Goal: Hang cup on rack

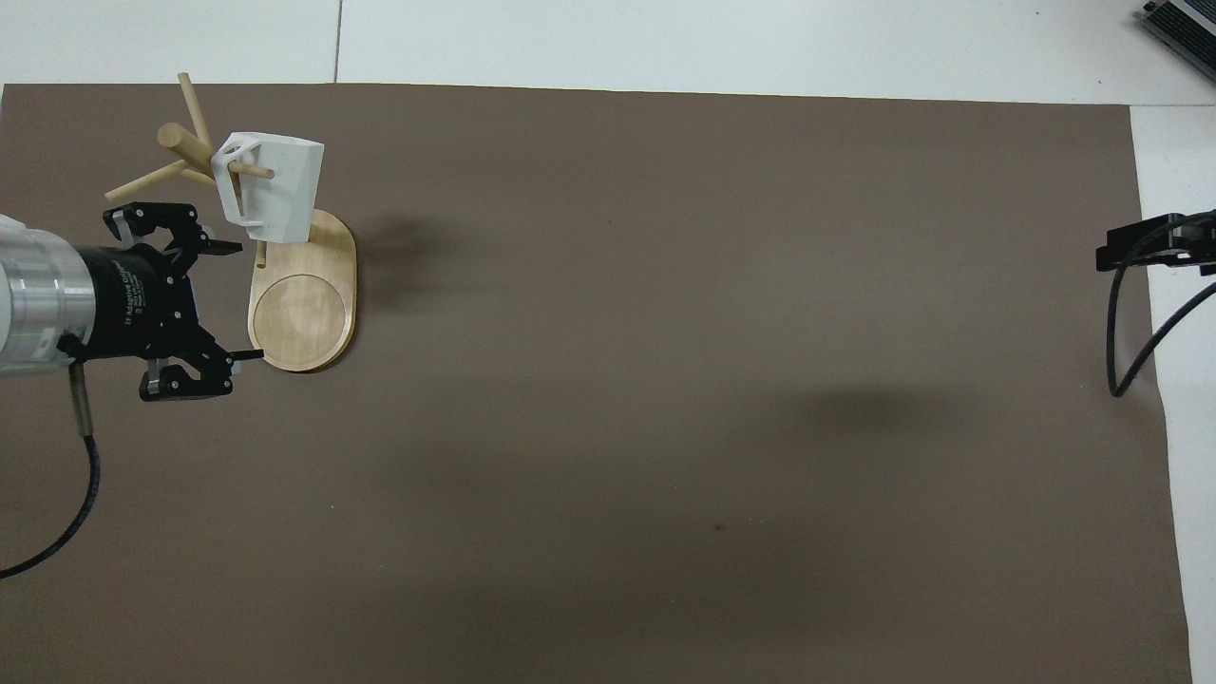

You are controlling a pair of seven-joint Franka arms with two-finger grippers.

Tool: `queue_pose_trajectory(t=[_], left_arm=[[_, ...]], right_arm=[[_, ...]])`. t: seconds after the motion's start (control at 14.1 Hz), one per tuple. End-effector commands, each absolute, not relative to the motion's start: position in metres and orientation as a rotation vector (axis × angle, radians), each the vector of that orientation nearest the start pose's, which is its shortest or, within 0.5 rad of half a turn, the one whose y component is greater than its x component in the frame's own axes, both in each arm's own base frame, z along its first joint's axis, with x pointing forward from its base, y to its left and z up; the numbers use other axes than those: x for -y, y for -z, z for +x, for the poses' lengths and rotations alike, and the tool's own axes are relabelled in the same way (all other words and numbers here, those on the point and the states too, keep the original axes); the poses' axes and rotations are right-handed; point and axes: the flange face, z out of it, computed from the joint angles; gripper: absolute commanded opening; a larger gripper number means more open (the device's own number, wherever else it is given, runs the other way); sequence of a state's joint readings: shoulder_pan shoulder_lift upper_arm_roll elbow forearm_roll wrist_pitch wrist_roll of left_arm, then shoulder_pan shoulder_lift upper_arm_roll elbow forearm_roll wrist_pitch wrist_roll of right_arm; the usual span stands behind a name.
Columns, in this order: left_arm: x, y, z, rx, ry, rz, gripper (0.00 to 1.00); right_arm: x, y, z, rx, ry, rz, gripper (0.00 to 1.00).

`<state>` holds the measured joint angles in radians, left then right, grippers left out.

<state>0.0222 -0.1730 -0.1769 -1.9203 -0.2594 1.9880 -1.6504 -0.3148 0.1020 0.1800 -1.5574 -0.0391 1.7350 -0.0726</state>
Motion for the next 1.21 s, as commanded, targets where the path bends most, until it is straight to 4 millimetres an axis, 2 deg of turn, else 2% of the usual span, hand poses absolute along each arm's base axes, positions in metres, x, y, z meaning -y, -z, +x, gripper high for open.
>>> queue_pose_trajectory(t=[0.0,0.28,0.43,0.57,0.78,1.14], left_arm=[[0.094,-0.595,0.527,-1.736,-0.023,2.25,1.0],[0.084,-0.599,0.533,-1.334,-0.131,2.546,1.0],[0.076,-0.607,0.539,-1.209,-0.145,2.637,1.0],[0.072,-0.623,0.548,-0.941,-0.19,2.79,1.0],[0.071,-0.631,0.551,-0.524,-0.226,2.992,1.0],[0.056,-0.644,0.55,-0.07,-0.262,3.079,1.0]], right_arm=[[0.088,-0.589,0.586,-0.06,0.115,-3.145,1.0],[0.088,-0.589,0.586,-0.06,0.115,-3.145,1.0],[0.088,-0.588,0.586,-0.062,0.113,-3.144,1.0],[0.088,-0.589,0.586,-0.062,0.115,-3.145,1.0],[0.088,-0.588,0.586,-0.062,0.113,-3.144,1.0],[0.088,-0.589,0.586,-0.06,0.115,-3.145,1.0]])
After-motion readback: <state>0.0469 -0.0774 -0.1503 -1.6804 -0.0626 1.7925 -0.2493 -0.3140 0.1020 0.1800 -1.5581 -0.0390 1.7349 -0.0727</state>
